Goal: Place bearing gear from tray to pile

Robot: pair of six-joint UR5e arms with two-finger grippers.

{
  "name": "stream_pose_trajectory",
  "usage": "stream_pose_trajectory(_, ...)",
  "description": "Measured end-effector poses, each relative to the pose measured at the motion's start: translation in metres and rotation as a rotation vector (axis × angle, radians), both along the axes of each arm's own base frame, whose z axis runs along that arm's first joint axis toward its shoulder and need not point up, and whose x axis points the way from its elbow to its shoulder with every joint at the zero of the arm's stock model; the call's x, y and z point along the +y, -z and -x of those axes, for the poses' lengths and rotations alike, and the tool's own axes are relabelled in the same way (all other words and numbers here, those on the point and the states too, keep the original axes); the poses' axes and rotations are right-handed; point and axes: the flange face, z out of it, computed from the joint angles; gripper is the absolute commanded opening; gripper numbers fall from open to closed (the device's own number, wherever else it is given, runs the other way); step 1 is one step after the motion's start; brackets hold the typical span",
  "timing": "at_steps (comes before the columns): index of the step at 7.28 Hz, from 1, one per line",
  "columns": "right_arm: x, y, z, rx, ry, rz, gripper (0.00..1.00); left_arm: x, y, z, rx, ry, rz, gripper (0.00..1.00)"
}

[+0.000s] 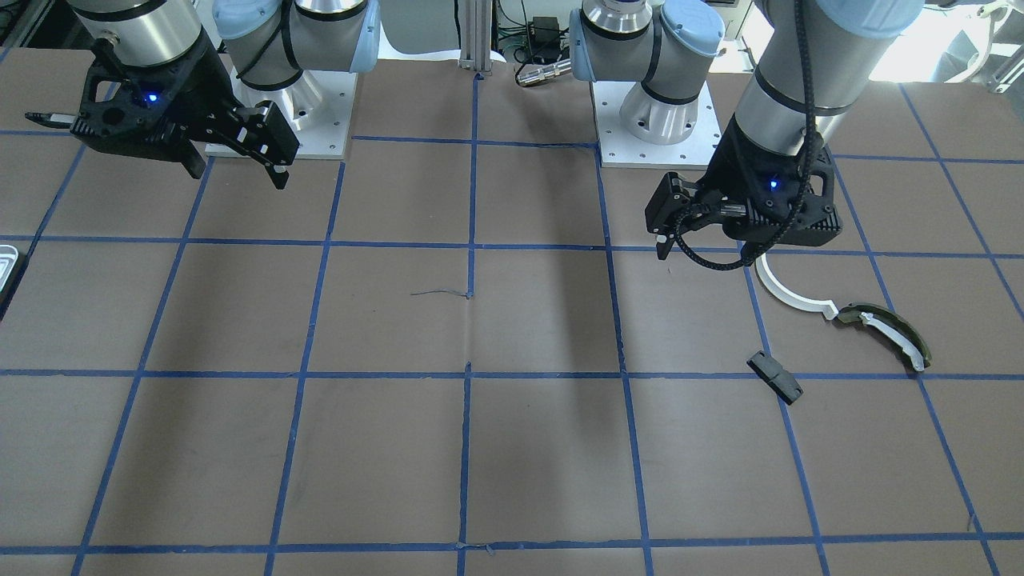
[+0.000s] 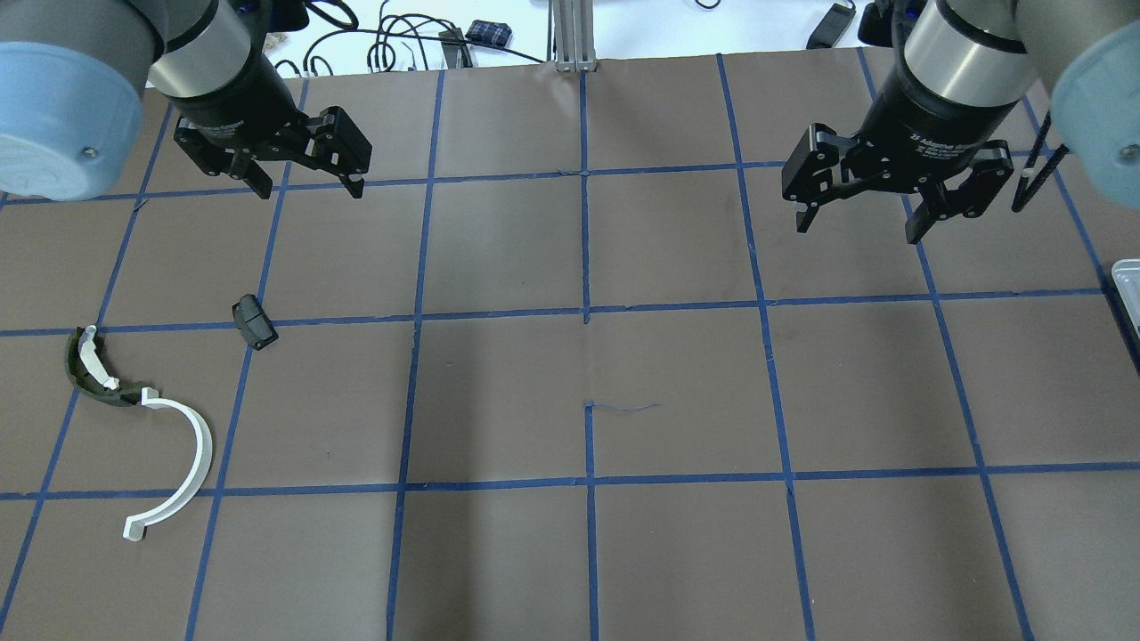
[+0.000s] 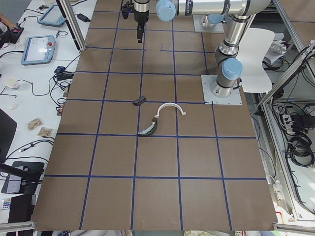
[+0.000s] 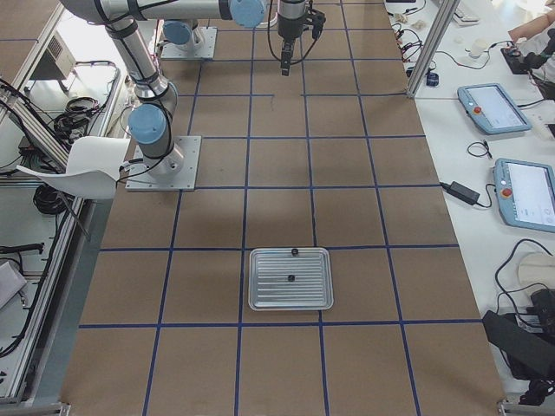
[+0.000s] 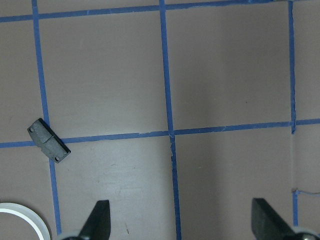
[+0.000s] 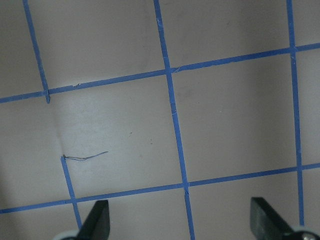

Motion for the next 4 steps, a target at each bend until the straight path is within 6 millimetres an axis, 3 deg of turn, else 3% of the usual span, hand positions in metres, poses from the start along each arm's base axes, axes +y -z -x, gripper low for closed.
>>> stream_pose_trajectory(4,0.0005,0.0014,0.0004,0.008,-0.001,-0.007,1.00,0.0052,-0.0016,-0.0059,-0.013,-0.019,-0.012,1.00)
